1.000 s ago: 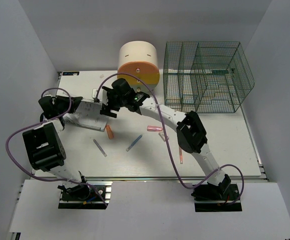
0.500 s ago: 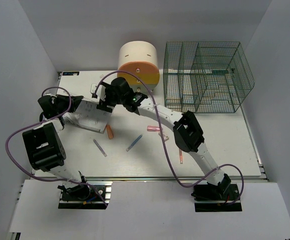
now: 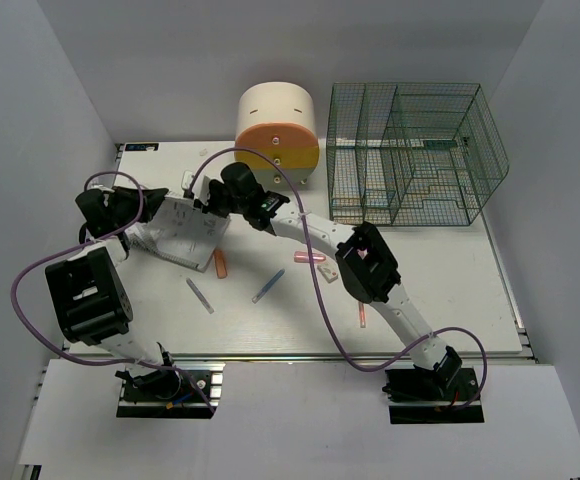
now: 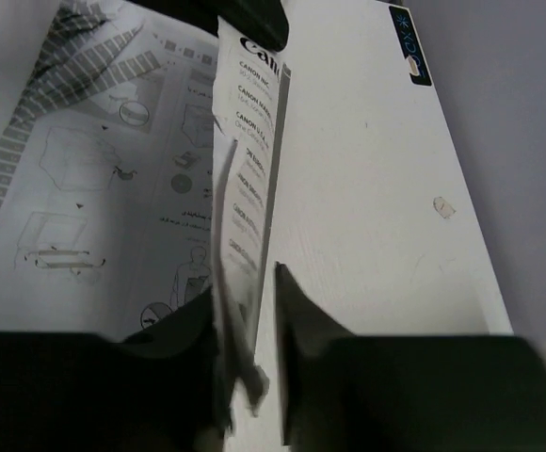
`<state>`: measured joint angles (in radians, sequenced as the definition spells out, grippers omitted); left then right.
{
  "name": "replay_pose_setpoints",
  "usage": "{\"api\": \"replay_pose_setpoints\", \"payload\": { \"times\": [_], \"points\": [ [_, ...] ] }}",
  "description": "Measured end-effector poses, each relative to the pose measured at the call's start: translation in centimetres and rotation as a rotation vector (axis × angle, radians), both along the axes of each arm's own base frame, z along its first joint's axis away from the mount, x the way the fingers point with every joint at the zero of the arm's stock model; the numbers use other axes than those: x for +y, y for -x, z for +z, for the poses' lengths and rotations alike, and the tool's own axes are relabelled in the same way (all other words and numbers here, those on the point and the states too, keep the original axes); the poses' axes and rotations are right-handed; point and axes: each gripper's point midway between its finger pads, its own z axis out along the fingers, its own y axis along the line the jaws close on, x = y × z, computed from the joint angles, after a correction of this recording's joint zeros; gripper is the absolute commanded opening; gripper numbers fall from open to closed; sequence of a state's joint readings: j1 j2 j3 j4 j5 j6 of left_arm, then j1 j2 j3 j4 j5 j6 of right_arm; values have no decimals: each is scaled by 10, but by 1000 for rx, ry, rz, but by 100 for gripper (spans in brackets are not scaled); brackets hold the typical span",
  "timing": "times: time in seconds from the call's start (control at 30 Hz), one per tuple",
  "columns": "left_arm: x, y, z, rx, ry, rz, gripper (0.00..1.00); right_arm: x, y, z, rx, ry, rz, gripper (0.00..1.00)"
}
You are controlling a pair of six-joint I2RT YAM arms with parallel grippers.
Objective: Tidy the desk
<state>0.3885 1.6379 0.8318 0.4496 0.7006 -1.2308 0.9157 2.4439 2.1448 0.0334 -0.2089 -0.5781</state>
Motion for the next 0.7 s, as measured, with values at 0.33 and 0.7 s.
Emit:
{"api": "replay_pose_setpoints", "payload": {
  "times": [0.33, 0.7],
  "points": [
    [0, -2, 11, -19, 7, -3, 45, -1, -14, 16, -25, -65, -46, 0],
    [-1, 4, 44, -65, -18, -13, 67, -16, -40, 33, -31, -106, -104, 0]
  ]
}}
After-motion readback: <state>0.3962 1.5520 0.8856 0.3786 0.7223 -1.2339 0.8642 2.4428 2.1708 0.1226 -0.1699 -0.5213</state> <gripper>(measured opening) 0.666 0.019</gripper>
